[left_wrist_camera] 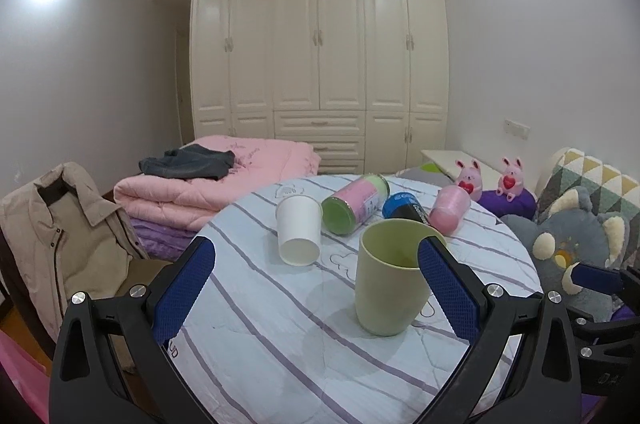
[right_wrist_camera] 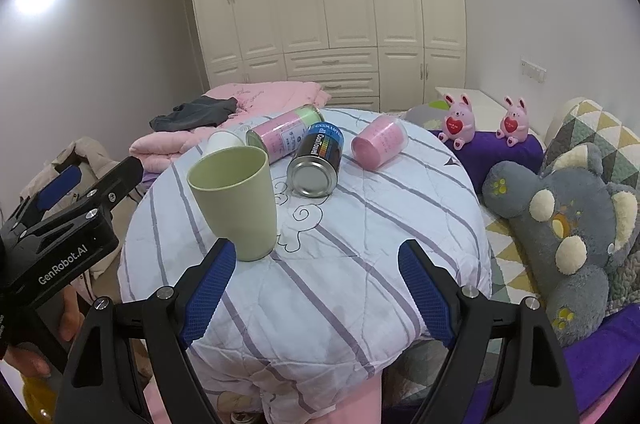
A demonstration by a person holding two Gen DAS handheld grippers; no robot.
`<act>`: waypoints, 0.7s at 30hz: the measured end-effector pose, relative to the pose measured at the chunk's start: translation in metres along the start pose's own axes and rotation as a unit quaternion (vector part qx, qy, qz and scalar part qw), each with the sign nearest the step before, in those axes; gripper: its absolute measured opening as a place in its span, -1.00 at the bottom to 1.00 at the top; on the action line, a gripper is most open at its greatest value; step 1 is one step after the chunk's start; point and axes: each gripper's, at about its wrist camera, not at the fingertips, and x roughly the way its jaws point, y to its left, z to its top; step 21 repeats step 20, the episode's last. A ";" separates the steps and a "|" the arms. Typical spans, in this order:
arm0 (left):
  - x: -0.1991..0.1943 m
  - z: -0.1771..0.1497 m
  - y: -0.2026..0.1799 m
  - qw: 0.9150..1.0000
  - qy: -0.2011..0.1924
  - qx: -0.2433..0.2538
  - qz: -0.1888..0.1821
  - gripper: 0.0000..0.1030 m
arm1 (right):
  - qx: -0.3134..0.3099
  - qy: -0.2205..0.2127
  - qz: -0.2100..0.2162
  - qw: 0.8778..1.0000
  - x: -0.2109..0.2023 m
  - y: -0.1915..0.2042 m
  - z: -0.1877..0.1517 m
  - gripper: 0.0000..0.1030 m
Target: Flip cup upright
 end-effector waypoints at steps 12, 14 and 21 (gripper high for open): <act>-0.005 0.001 -0.003 1.000 -0.003 0.007 -0.002 0.99 | -0.007 0.007 0.002 1.000 -0.002 0.003 0.001 0.65; -0.005 0.001 -0.003 1.000 -0.003 0.008 -0.002 0.99 | -0.008 0.009 0.003 1.000 -0.002 0.004 0.001 0.65; -0.005 0.001 -0.003 1.000 0.000 0.009 0.001 0.99 | -0.011 0.016 0.002 1.000 0.000 0.004 0.000 0.65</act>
